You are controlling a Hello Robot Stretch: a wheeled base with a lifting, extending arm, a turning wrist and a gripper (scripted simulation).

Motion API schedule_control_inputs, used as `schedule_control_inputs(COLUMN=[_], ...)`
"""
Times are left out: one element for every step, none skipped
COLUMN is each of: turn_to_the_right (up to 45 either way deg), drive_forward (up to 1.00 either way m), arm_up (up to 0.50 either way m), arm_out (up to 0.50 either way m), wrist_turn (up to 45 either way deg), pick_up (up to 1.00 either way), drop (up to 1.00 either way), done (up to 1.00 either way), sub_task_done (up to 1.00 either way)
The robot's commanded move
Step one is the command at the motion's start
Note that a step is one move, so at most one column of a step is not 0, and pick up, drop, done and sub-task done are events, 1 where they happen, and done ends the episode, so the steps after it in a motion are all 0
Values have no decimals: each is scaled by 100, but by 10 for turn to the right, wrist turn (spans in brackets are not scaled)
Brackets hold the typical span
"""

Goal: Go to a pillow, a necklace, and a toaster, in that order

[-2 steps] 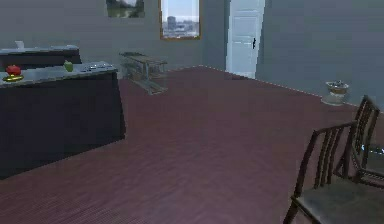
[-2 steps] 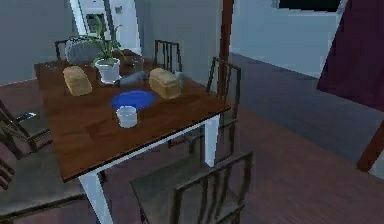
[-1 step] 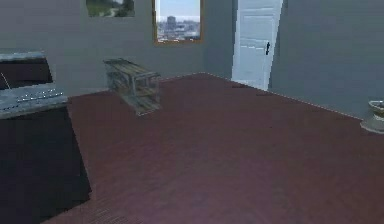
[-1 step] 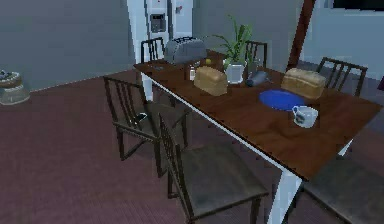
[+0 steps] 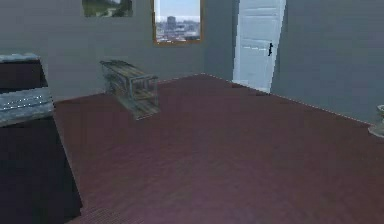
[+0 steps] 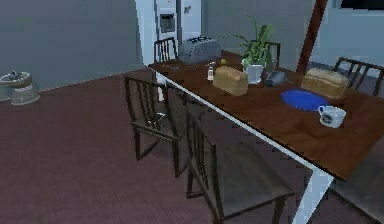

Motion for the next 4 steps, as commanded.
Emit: schedule_control_inputs(turn_to_the_right=[450,60,0,30], drive_forward=[0,0,100,0], arm_up=[0,0,0,0], arm_out=[0,0,0,0], wrist_turn=[0,0,0,0], pick_up=[0,0,0,0], drop=[0,0,0,0], done=[0,0,0,0], sub_task_done=[0,0,0,0])
